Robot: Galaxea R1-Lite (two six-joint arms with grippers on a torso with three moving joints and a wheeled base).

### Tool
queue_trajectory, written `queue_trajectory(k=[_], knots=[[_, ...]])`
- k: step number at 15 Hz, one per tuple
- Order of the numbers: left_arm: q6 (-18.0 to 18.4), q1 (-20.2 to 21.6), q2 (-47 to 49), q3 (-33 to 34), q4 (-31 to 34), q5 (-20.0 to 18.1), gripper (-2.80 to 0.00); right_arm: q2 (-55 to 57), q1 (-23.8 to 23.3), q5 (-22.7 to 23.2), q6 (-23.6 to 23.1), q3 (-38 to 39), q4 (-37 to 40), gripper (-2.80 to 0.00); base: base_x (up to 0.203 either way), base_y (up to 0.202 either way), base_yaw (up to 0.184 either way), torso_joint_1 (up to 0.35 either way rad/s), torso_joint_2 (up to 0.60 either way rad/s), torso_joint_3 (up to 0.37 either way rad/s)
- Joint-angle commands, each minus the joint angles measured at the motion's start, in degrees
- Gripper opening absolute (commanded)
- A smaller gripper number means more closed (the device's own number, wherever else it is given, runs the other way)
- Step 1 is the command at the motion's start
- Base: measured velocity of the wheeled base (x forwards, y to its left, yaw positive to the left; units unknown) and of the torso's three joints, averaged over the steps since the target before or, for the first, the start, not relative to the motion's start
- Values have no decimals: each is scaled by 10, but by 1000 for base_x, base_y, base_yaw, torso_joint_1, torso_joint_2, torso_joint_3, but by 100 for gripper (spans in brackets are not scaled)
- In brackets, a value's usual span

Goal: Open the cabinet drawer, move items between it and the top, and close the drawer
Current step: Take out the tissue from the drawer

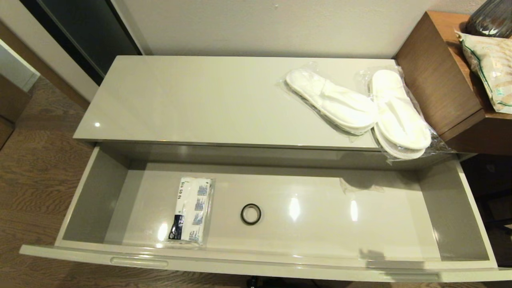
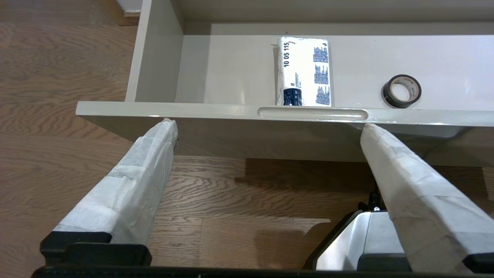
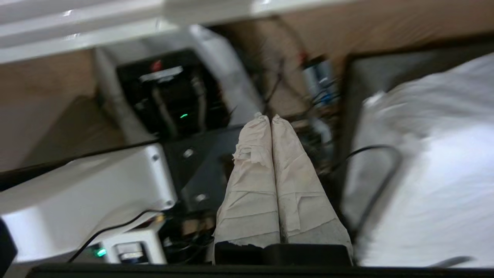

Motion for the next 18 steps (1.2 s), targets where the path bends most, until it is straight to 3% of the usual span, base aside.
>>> queue_trajectory(k=[1, 4, 6, 8, 10, 13, 14, 15, 16, 18], knots=[[1, 0, 1, 0, 0, 0, 0, -98, 6, 14, 6, 89, -41, -280, 0, 0, 0, 0, 0, 0], [0, 0, 1, 0, -1, 0, 0, -285, -13, 33, -35, 217, -107, -280, 0, 0, 0, 0, 0, 0], [1, 0, 1, 0, -1, 0, 0, -403, -83, 53, -101, 280, -120, -280, 0, 0, 0, 0, 0, 0], [0, 0, 1, 0, 0, 0, 0, -462, -126, 50, -149, 293, -100, -280, 0, 0, 0, 0, 0, 0], [0, 0, 1, 0, 0, 0, 0, -458, -161, 12, -198, 289, -56, -280, 0, 0, 0, 0, 0, 0], [1, 0, 1, 0, 0, 0, 0, -461, -271, 107, -267, 299, -20, -280, 0, 0, 0, 0, 0, 0], [0, 0, 1, 0, 0, 0, 0, -465, -279, 139, -280, 309, -8, -280, 0, 0, 0, 0, 0, 0], [0, 0, 1, 0, 0, 0, 0, -465, -275, 135, -284, 309, -36, -280, 0, 0, 0, 0, 0, 0], [1, 0, 1, 0, 0, 0, 0, -466, -263, 116, -285, 310, -92, -280, 0, 0, 0, 0, 0, 0], [0, 0, 1, 0, 0, 0, 0, -479, -204, 78, -288, 314, -117, -280, 0, 0, 0, 0, 0, 0]])
